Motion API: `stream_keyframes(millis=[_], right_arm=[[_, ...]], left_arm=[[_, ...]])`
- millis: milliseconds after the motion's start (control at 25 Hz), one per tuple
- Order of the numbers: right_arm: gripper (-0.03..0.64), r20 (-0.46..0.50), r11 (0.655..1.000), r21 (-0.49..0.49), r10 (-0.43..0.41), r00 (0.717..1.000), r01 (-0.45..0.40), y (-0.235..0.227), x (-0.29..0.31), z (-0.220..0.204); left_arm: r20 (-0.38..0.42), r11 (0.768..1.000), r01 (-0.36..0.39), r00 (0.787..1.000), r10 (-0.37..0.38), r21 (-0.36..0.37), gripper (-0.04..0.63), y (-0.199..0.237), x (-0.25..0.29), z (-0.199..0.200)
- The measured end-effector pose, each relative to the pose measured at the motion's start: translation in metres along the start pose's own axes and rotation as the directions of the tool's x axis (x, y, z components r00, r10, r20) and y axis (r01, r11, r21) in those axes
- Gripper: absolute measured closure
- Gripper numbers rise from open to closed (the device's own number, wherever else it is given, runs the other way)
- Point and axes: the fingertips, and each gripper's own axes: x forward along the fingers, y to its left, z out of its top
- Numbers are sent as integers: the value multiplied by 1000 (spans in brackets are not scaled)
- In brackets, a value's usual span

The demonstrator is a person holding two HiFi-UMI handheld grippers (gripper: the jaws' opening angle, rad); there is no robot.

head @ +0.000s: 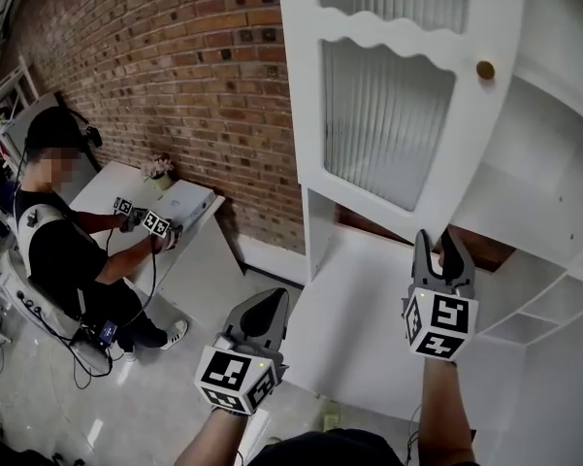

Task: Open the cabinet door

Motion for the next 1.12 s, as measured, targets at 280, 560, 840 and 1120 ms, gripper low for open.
stream_keyframes(millis=[280,560,840,1120], right_arm=[[492,0,1000,28,-7,1000,7,13,-21,2],[514,14,999,46,6,1000,-6,31,-44,4],[528,16,999,31,20,1000,-20,54,-65,10],[537,18,999,21,41,999,-42,76,-79,15]], left_arm=[[10,1000,13,1000,-13,6,589,-1,-24,6],[24,1000,15,1000,-16,5,589,-1,-44,8],[39,1000,18,999,-18,4,589,2,-65,12],[52,1000,17,999,-17,0,589,6,-80,16]])
